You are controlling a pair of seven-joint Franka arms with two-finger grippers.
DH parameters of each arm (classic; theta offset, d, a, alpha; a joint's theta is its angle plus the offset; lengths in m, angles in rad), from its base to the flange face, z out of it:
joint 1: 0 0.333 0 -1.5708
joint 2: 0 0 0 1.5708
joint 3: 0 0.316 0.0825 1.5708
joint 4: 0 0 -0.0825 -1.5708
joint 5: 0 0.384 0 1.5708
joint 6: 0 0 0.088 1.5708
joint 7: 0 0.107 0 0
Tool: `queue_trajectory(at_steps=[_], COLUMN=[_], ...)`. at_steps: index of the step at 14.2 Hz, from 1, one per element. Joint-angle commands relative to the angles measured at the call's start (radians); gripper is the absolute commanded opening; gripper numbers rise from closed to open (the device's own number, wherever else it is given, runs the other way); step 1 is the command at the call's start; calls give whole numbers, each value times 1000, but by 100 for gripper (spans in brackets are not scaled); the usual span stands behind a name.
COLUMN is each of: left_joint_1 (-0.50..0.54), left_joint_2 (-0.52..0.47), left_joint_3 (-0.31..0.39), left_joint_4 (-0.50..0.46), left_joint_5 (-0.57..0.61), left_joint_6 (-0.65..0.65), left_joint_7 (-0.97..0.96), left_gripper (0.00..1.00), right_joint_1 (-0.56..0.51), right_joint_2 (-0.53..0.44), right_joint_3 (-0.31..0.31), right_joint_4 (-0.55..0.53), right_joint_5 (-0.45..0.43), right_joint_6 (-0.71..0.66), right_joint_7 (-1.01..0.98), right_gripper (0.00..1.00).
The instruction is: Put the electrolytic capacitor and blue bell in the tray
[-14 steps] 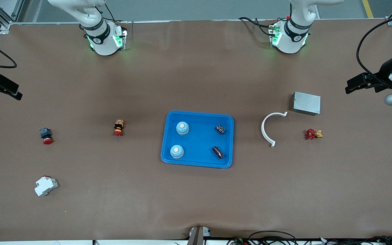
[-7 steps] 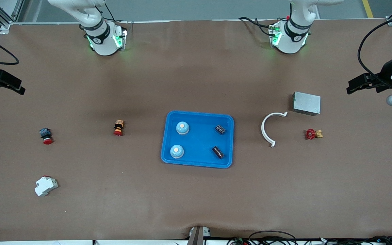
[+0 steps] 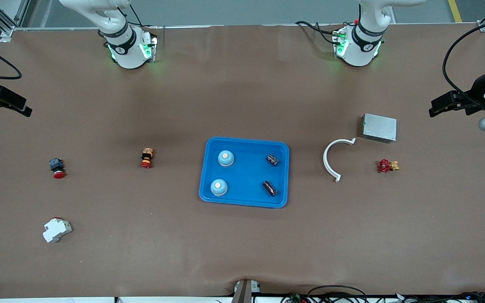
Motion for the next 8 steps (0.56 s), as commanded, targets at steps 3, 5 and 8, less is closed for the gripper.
queue_trajectory(at_steps=[3, 5, 8], left_joint_1=[0, 0, 0], left_joint_2=[9, 9, 9], left_joint_3=[-1, -1, -1], left_joint_4=[21, 21, 21], left_joint_5=[10, 12, 13], left_joint_6=[1, 1, 4], left_joint_7=[-10, -10, -10], left_gripper=[100, 100, 100], right_joint_1=[-7, -7, -9], right_joint_2=[-27, -27, -27], right_joint_3=[2, 4, 4], right_joint_4=[-16, -16, -14], right_joint_5=[14, 14, 11], right_joint_6=[-5, -2, -5], right_joint_7=[12, 12, 12], right_gripper=[100, 100, 100])
